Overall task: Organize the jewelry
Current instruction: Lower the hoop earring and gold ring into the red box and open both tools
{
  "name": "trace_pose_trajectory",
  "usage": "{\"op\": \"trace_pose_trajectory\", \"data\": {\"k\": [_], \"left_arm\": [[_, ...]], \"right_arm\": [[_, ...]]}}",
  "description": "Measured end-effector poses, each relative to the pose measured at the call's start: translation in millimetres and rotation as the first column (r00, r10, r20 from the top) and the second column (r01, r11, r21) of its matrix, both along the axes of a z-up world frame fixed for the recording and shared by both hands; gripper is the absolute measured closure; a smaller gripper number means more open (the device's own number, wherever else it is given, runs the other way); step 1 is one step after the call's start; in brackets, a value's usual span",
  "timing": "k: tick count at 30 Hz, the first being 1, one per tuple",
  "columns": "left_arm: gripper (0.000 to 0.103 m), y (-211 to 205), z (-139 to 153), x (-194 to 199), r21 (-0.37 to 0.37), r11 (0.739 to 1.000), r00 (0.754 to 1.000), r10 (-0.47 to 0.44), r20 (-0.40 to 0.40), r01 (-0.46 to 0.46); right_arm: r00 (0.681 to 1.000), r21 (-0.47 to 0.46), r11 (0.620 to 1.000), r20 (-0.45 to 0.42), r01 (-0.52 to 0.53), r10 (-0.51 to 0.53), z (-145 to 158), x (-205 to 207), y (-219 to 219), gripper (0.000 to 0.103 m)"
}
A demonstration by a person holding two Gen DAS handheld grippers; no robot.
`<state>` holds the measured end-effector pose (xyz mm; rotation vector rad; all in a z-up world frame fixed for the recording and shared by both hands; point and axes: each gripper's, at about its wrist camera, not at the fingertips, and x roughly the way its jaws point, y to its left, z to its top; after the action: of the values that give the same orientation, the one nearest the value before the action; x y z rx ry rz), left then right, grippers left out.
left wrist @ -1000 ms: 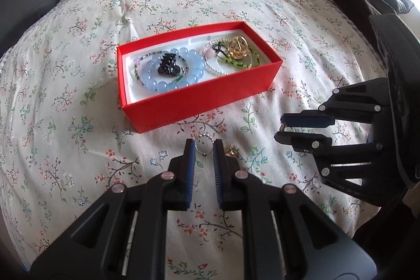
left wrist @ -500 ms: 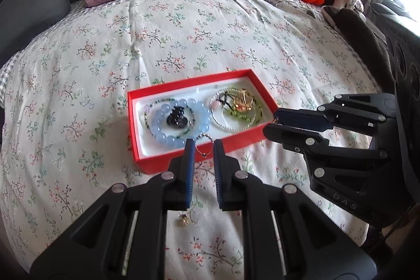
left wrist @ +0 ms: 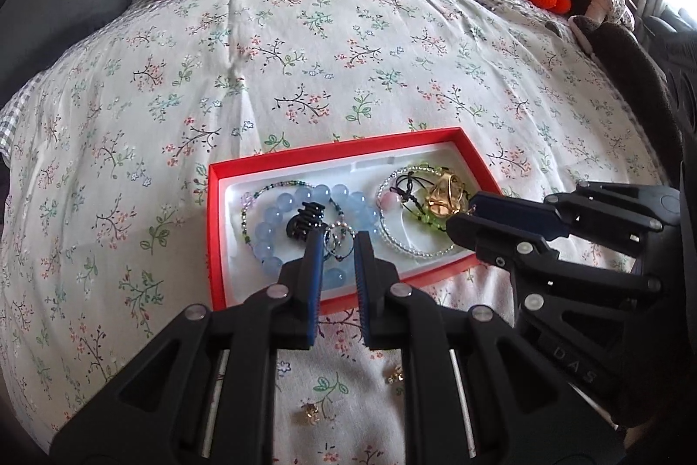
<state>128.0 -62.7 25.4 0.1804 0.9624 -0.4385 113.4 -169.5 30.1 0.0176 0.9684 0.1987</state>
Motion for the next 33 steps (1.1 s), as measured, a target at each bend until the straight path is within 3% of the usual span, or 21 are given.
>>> {"op": "trace_pose_trajectory", "data": {"k": [13,22,28,32,33], "left_arm": [[0.087,-3.8,-2.7,3.1,0.018,1.000,1.000,-0.003,0.016,0.003],[0.085,-3.3,4.3,-4.6,0.029,0.999,0.999,-0.021,0.036,0.020],[0.073,0.7,11.2,-15.7,0.050,0.998,0.997,-0.040,0.059,0.037],[0.064,5.7,14.9,-23.1,0.055,0.998,0.997,-0.045,0.061,0.041],[0.061,7.3,15.8,-25.1,0.055,0.998,0.997,-0.043,0.061,0.040]], "right_arm": [[0.999,0.024,0.999,-0.009,0.040,-0.040,-5.6,9.0,-9.4,0.086],[0.998,0.062,0.997,0.023,0.052,-0.053,9.0,5.5,-17.3,0.081],[0.998,0.056,0.998,0.036,0.042,-0.044,17.3,-0.9,-18.1,0.069],[0.998,0.059,0.997,0.049,0.044,-0.047,23.2,-6.5,-19.6,0.047],[0.997,0.063,0.997,0.055,0.044,-0.047,25.1,-8.2,-20.0,0.046]]}}
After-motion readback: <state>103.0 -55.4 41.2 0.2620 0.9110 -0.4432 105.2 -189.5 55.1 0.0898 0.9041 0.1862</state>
